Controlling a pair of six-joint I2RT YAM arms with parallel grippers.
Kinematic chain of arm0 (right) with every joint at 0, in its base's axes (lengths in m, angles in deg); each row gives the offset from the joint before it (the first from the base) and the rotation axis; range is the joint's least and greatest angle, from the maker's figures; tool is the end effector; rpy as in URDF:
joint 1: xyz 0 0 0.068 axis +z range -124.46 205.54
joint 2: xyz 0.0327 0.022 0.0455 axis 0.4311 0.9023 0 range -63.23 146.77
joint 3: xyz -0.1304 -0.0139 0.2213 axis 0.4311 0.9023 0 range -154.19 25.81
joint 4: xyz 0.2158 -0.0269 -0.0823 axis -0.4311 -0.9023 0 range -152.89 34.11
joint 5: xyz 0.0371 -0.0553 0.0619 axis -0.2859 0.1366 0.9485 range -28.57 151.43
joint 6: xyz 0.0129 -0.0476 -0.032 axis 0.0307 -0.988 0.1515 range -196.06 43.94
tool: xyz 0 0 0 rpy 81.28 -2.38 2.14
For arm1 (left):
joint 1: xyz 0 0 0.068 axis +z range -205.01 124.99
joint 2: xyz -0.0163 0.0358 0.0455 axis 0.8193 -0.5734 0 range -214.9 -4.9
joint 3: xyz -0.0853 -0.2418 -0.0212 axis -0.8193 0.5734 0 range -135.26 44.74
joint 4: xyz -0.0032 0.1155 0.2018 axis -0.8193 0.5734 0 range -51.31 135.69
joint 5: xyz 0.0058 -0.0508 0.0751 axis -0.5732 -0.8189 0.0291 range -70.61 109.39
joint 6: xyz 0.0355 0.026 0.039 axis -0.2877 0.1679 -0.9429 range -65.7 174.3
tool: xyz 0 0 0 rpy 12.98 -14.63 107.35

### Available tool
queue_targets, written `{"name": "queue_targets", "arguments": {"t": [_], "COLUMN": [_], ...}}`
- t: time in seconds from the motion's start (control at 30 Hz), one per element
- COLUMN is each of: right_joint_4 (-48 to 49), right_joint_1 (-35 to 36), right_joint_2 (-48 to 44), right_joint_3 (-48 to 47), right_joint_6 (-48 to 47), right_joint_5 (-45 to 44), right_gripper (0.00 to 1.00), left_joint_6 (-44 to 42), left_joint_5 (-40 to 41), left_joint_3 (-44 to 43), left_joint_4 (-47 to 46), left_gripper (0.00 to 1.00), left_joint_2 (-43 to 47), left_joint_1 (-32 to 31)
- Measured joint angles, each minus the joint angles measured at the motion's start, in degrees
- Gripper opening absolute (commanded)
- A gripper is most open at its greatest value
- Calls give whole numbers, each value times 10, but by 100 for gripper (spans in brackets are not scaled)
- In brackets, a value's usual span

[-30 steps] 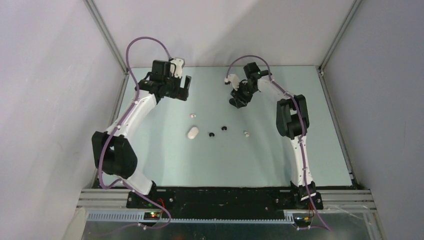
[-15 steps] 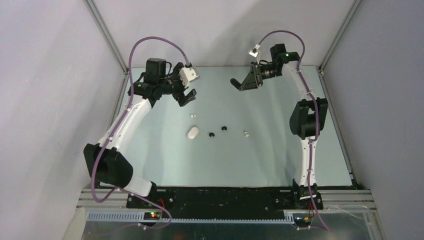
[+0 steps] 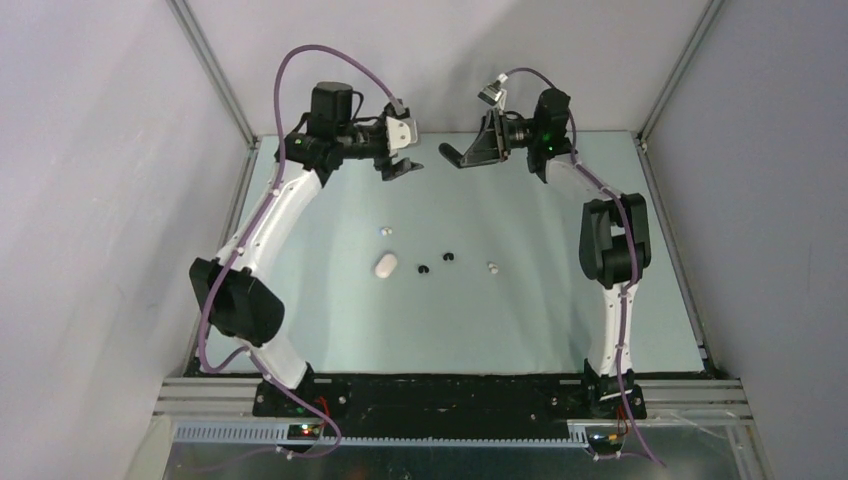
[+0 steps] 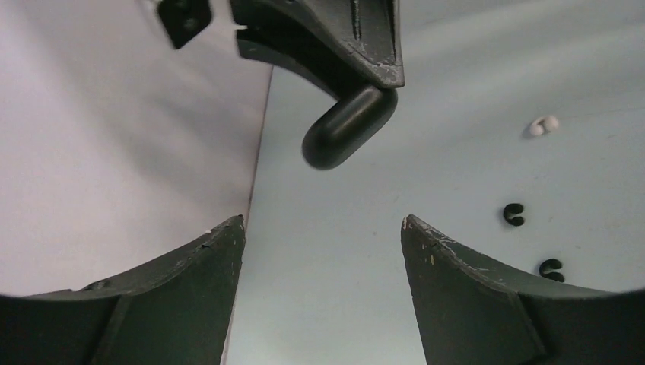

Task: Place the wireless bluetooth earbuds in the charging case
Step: Pick up the charging case at the center of the board.

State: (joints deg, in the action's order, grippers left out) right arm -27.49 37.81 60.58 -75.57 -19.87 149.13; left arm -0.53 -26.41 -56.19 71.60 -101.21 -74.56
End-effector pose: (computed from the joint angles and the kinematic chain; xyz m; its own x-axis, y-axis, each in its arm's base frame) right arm 0.4344 0.1381 0.3012 -0.7573 -0.1306 -0.6399 -0.6296 -0.1141 0.7685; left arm 0.3166 -0.1448 0.3878 0.4197 0.4556 -0.7850 0.8421 0.1272 0.5241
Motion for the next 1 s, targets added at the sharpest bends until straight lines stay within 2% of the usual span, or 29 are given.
{"name": "queue_targets", "arguments": {"t": [0.07,0.2,0.37,0.5,1.0], "right_joint_4": [90,182,214,219,210], "right_joint_1": [9,17,18,18,27], "right_joint_2": [-3,-6,-6,-6,-6], "right_joint_3": [-3,-9,-9,-9,-15], "right_joint_6": [67,138,174,181,184], "right_joint_5": [6,14,16,16,16], "right_gripper": [7,7,7,7,6], "left_joint_6": [-3,-7,-2,2,3], "left_joint_5": [-24,-54,-73,-76,-80], "left_joint_3": [1,3,-12,-12,-48], "left_joint_4": [2,3,3,7,5], "left_gripper": [81,77,65,59,70], "left_joint_2": [0,-4,-36,-48,-69], "left_joint_1": [0,-3,-9,-15,-26]}}
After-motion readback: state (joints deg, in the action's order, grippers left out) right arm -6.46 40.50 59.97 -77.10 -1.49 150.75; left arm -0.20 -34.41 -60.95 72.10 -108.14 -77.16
